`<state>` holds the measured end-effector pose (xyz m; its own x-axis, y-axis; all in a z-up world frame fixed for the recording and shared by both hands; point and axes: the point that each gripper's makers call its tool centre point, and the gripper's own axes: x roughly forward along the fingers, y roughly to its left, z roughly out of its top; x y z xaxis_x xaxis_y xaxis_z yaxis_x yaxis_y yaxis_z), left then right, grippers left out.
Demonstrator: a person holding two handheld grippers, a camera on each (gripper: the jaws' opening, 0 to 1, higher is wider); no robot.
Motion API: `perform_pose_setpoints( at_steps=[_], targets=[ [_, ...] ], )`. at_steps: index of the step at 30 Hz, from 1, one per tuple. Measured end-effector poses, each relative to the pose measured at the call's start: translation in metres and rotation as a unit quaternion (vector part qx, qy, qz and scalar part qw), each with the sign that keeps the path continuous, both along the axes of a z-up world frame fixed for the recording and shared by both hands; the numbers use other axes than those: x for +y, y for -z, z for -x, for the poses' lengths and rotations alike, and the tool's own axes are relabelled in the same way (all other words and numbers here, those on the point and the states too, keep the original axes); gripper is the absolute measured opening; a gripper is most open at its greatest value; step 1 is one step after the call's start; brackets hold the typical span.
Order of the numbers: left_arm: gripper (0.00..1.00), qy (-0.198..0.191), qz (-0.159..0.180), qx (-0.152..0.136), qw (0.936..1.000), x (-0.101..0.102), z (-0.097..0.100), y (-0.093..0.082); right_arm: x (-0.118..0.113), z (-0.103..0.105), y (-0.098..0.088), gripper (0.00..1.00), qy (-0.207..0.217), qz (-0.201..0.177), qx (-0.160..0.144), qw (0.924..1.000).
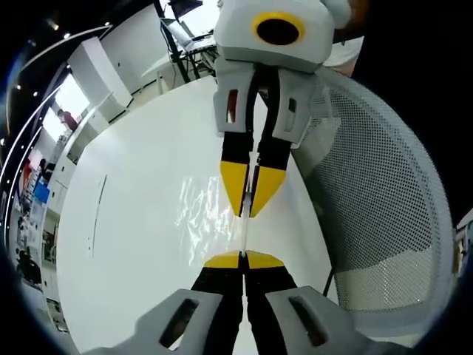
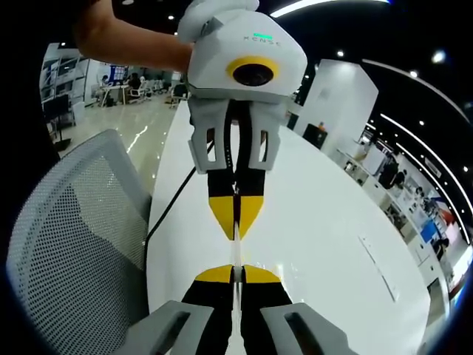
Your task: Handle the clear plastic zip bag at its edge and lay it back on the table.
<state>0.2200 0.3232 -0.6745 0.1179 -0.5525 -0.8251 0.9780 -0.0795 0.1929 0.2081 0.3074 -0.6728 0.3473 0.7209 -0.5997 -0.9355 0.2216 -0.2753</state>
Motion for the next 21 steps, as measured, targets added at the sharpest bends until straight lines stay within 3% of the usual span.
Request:
perform_pose_setpoints(
  at_steps=[21],
  targets=[
    [0.0, -0.005, 0.004, 0.001, 1.0, 0.0, -0.0002, 0.0002, -0.0033, -0.0015, 0.002, 0.0, 0.007, 0.001, 0.003, 1.0]
  ],
)
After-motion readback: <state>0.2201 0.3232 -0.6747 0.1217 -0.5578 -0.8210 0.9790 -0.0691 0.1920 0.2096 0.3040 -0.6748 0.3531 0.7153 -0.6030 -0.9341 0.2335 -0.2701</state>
